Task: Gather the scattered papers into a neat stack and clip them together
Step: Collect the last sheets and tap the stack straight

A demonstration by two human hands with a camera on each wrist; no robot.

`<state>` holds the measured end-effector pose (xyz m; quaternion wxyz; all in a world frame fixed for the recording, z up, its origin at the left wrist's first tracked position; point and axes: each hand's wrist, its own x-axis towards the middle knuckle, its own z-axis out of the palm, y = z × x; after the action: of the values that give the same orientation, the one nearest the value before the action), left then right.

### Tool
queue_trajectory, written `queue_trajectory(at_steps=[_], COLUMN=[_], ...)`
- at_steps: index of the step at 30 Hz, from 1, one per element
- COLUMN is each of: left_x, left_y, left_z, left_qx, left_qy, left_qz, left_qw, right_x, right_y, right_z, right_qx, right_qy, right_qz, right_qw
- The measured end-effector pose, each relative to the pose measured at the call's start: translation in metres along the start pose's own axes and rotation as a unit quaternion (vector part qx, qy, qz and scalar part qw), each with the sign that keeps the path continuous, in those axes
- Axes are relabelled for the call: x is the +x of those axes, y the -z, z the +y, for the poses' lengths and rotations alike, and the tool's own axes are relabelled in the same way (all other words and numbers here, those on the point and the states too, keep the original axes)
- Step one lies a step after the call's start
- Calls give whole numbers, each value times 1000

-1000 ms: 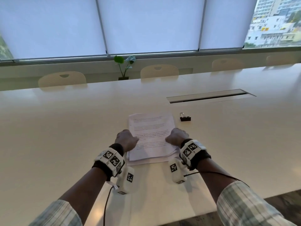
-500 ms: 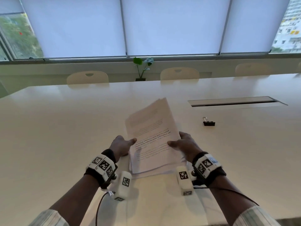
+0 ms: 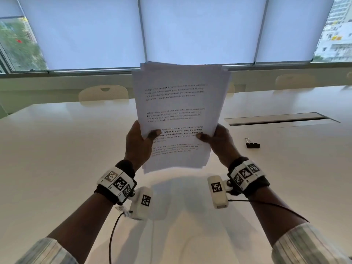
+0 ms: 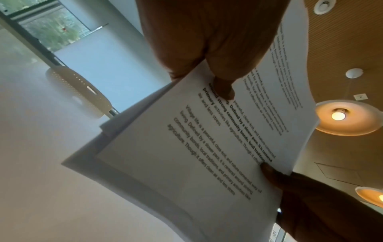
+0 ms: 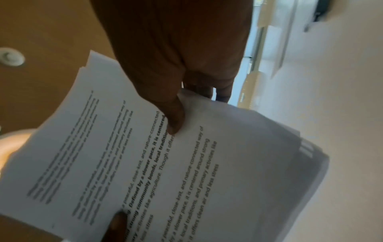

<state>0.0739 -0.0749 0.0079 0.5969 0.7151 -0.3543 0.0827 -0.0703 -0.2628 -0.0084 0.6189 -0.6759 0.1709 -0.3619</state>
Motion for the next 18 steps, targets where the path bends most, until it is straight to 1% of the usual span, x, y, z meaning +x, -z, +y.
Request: queue_trajectory(at_steps=[3, 6, 9, 12, 14, 18], left_x=[2, 0, -4, -5, -4, 8], left_y=[5, 10, 9, 3, 1, 8], left_z=[-4, -12, -21, -28, -26, -12], left_qx=[-15, -6, -10, -2, -16, -28], left_qy=[11, 45, 55, 55, 59, 19], left_qz=[14, 40, 40, 32, 41, 55], left_qw=[1000, 998, 998, 998, 997, 998], right_x=[6, 1, -5, -7, -6, 3], right_y=[-9, -17, -24, -35, -39, -39], right_z=[0, 19, 39, 44, 40, 19], right_qx=[-57, -101, -123, -124, -136, -121], right_qy=[26, 1, -16, -22, -20, 10], right_qz=[16, 14, 27, 45, 64, 69], right_qw=[998, 995, 992, 991, 989, 990])
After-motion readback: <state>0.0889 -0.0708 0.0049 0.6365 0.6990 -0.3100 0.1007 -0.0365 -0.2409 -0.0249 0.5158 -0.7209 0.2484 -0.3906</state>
